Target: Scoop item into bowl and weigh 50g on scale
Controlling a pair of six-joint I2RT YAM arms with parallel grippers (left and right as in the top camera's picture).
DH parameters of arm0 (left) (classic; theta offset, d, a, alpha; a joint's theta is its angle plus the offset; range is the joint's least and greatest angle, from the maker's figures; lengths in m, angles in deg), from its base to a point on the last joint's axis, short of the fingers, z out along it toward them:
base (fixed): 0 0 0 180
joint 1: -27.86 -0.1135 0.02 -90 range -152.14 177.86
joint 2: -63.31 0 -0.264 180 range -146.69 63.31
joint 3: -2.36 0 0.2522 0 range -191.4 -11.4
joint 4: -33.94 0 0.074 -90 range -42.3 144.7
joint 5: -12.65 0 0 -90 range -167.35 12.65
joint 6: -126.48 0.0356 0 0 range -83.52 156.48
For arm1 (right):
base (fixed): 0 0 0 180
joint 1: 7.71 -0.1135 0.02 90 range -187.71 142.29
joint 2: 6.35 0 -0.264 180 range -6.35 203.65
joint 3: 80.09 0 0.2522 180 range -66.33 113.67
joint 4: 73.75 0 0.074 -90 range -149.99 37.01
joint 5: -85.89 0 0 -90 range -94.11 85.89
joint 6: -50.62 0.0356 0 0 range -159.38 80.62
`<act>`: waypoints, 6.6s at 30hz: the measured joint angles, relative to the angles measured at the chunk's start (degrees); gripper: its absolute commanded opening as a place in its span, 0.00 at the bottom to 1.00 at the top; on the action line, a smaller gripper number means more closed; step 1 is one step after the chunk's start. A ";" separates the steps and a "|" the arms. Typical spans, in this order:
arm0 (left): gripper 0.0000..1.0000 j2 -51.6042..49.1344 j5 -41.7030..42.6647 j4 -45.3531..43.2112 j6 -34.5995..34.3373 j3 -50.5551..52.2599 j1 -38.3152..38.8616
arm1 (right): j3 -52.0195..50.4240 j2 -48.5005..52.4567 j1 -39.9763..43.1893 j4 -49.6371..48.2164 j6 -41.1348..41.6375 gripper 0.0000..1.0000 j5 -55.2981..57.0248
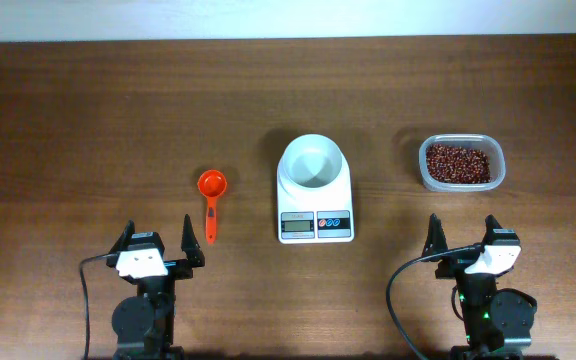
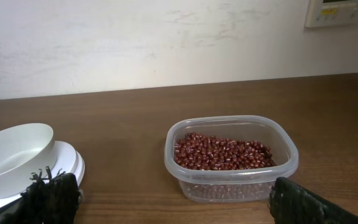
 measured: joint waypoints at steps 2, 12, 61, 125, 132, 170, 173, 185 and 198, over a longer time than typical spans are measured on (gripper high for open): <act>0.99 0.00 -0.02 0.00 0.00 0.00 0.00 | 0.00 0.00 0.00 0.00 -0.04 0.99 0.00; 0.98 0.00 -0.02 0.00 0.00 0.00 0.00 | 0.00 0.00 0.00 0.00 0.00 0.99 0.00; 0.98 0.00 0.00 0.00 0.00 0.00 0.00 | 0.00 0.00 0.00 0.00 0.00 0.99 0.00; 0.98 -16.96 15.82 16.83 7.37 -33.77 -0.04 | 0.02 0.11 -0.04 0.02 0.02 0.99 0.00; 0.98 -57.99 21.16 52.02 15.26 -78.51 -0.04 | 0.02 0.07 -0.07 0.00 0.00 0.99 0.02; 0.02 -116.02 5.66 44.24 -0.37 -83.34 8.48 | 0.02 0.15 -0.07 0.02 0.00 0.99 0.02; 0.03 -116.02 5.62 42.38 -0.55 -83.34 8.48 | 0.02 0.15 -0.07 0.02 0.00 0.99 0.02; 0.00 -115.60 5.64 43.78 -0.72 -83.67 8.48 | 0.02 0.15 -0.07 0.02 0.00 0.99 0.00; 0.21 -101.90 5.68 53.96 -6.84 -80.52 8.61 | 0.02 0.15 -0.07 0.02 0.00 0.99 0.00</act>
